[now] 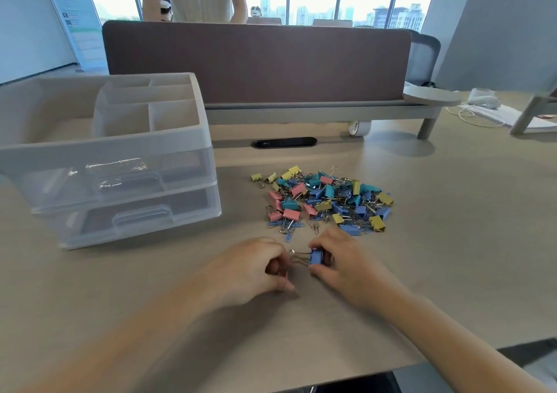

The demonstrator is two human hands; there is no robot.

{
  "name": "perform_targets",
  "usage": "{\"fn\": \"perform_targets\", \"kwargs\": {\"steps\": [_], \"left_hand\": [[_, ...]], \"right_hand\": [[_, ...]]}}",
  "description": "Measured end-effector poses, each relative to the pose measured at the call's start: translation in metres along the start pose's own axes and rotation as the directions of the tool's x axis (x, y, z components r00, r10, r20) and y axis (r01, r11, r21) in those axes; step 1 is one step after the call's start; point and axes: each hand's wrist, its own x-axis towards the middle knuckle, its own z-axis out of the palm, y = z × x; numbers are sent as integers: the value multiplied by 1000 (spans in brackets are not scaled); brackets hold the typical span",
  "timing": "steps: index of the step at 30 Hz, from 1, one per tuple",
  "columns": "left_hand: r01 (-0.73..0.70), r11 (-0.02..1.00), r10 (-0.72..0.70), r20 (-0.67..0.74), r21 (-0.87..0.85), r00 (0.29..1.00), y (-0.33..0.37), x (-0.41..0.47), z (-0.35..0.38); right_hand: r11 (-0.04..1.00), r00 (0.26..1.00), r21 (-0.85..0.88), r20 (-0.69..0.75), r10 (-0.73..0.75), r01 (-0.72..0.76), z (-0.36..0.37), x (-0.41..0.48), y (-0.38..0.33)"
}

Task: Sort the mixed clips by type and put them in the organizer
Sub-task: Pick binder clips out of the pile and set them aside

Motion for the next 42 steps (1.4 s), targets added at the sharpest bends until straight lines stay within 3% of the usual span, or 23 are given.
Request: {"fn": "perform_targets", "kwargs": {"steps": [3,8,12,18,27,31,36,39,42], "left_hand": [[28,999,-31,-51,-47,998,-1,5,-7],[72,997,-69,-127,16,990,2,20,-17],[83,997,-83,-25,-10,996,17,29,-14],[70,980,-73,8,185,997,33,38,0],[60,986,-36,-156,156,987,13,49,9],[88,993,-69,-225,76,972,2,46,4],[162,981,-121,-314,107,942,-16,51,-12],[210,969,-170,-270,127,948,-23,58,-18],[194,968,-154,-229,162,961,-30,66,-21]], "right_hand": [[998,998,24,-14,60,-59,-4,8,2],[993,992,27,-55,116,-114,-12,15,10],[991,988,10,-72,136,-135,-16,12,15],[988,984,-5,-89,154,-155,-21,2,22],[998,997,46,70,41,-45,-25,-19,24],[999,996,30,85,-37,34,-12,-21,20],[990,986,117,136,-92,76,-5,-13,8],[993,998,114,57,-35,28,-10,2,7],[999,998,-31,-63,9,-11,-16,33,4]]}}
